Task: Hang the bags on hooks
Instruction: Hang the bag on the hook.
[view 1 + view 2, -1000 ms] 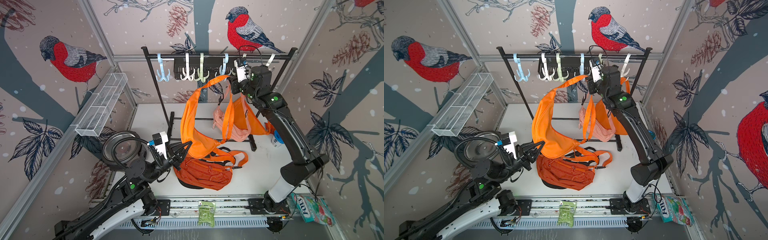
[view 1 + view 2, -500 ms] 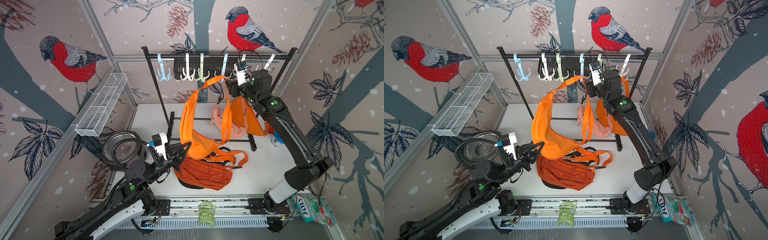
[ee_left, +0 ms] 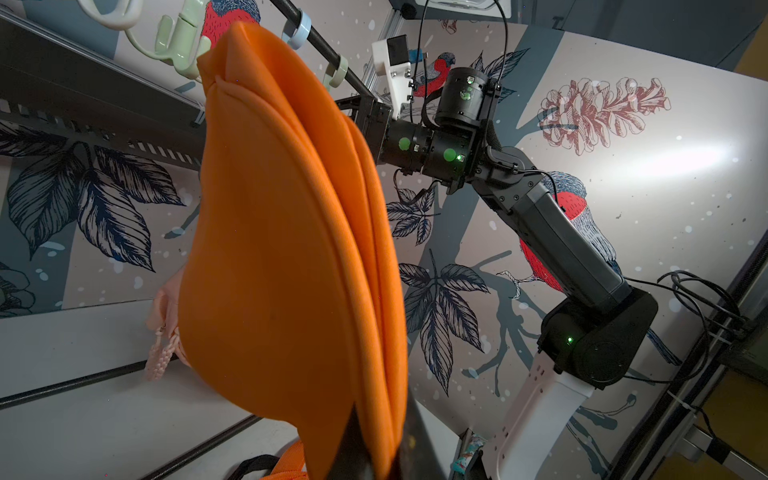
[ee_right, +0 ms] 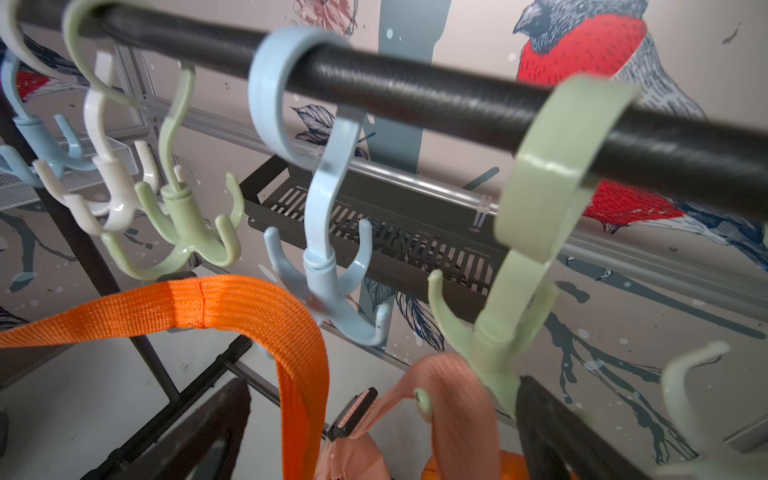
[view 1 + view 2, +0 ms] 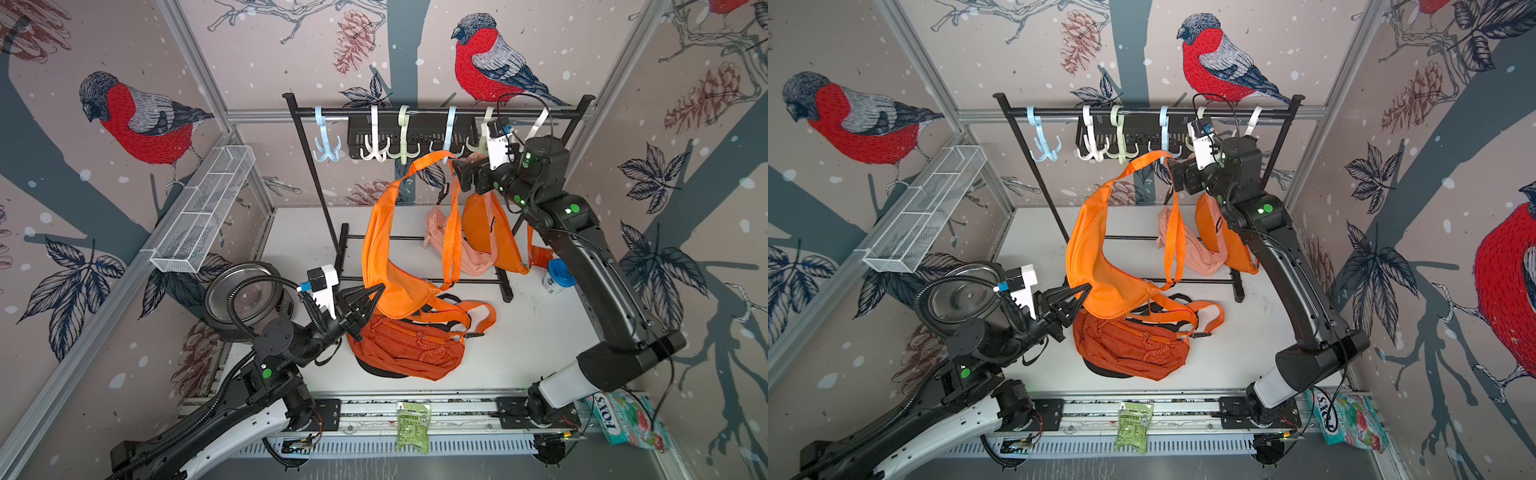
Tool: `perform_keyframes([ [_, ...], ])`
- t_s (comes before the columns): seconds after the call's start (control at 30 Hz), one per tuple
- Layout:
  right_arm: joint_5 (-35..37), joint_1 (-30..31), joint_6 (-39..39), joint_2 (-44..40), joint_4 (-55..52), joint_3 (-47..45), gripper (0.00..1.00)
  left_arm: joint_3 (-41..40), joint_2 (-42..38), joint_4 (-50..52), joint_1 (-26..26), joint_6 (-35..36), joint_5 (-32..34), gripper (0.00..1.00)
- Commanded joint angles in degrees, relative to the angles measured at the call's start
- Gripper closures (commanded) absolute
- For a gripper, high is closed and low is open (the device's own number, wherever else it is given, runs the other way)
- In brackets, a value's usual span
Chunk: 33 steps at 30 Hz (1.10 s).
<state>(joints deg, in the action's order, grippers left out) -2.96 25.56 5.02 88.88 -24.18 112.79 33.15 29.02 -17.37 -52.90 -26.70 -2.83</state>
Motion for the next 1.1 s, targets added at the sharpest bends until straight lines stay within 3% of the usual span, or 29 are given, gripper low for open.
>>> perform_keyframes([
  [0.0,-6.2,-0.8,-2.0,-0.6,0.4,2.5,0.00,0.0,-0.2,-3.1,0.0,-0.2,0.2,1.00],
  [0.17,-14.3,-2.7,-6.7,-2.5,0.2,2.7,0.00,-0.4,-0.9,-3.0,0.0,-0.2,0.7,1.00],
  [0.33,-15.7,-3.0,-11.3,-7.9,4.7,-2.4,0.00,-0.5,-1.5,-2.4,0.0,-0.1,0.9,1.00],
  [0.4,-16.2,-2.9,-12.9,-9.9,6.9,-4.5,0.06,-0.5,-1.6,-2.5,0.0,-0.1,0.9,1.00],
  [0.43,-16.1,-3.0,-13.5,-10.7,7.9,-5.4,0.13,-0.5,-1.5,-2.6,0.0,-0.1,0.9,1.00],
  [0.5,-16.1,-3.0,-14.7,-11.9,10.0,-7.6,0.48,-0.7,-1.5,-3.0,0.0,-0.1,0.8,1.00],
  [0.57,-16.9,-3.0,-14.5,-12.1,10.6,-9.0,0.72,-0.8,-1.3,-3.3,0.0,-0.3,0.6,1.00],
  [0.67,-18.0,-3.0,-13.5,-10.6,9.0,-9.1,0.94,-0.7,-1.2,-3.3,0.0,-0.3,0.3,1.00],
  [1.07,-20.3,-2.9,-13.2,-0.6,6.3,-4.9,0.94,-0.6,-1.6,-3.0,0.0,-0.6,0.5,1.00],
])
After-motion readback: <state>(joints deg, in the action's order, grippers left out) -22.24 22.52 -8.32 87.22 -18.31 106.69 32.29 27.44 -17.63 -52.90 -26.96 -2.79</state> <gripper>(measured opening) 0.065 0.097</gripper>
